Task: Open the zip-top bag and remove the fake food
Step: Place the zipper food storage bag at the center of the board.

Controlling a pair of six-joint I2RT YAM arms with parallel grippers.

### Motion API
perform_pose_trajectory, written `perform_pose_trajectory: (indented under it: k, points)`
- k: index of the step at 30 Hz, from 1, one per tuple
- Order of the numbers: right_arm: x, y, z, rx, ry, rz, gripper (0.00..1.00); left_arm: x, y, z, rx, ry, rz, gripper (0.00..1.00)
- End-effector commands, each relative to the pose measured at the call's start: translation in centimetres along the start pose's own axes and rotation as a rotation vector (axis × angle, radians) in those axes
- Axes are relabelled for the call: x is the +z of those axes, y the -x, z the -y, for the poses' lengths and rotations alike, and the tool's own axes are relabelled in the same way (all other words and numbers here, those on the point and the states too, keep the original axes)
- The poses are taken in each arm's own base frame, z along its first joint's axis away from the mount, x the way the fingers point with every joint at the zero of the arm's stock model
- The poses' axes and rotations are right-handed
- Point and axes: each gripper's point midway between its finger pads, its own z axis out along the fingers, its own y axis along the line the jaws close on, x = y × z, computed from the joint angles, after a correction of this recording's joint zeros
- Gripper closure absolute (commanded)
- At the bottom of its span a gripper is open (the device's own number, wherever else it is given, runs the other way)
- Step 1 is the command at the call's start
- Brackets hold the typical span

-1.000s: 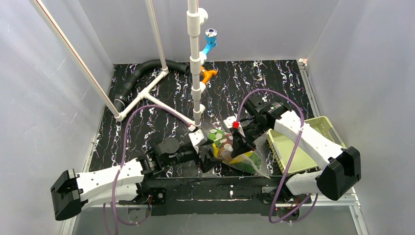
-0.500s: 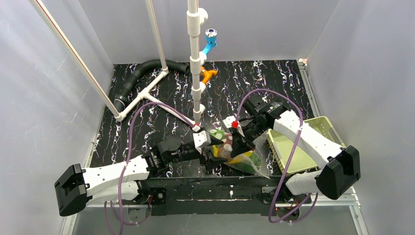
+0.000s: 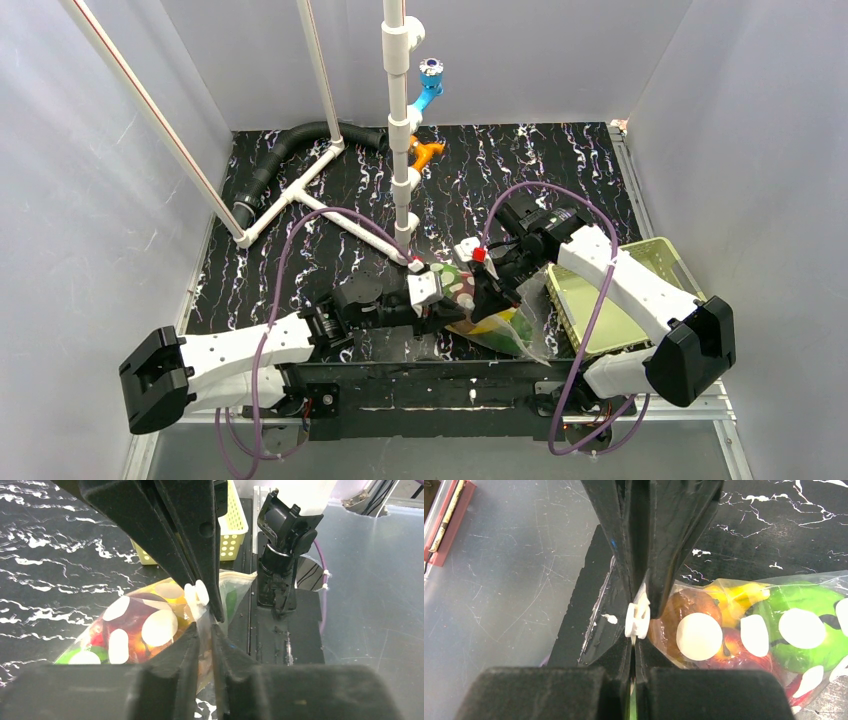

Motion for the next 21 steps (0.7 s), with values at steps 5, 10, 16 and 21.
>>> perform_pose_trajectory:
  k: [5,10,16,21]
  points:
    - [-0.3,0.8,-0.1,-0.025,-0.013,0.005,0.92,-0.2,1.0,-1.5,-0.028,0.099,-0.008,1.00]
    - [-0.4,1.3,-0.7,-0.007,-0.015,0.052,0.50,-2.1,1.6,-2.3,-0.196,0.222,0.061,1.00]
    - [-1.9,3.2,-0.9,0.031,-0.047,0.198,0.28,-1.7,1.8,-1.9,-0.219,0.194,0.094,1.00]
    - [-1.9,3.5,-0.7,0.043,-0.049,0.212,0.26,-1.4,1.7,-1.9,-0.230,0.187,0.090,1.00]
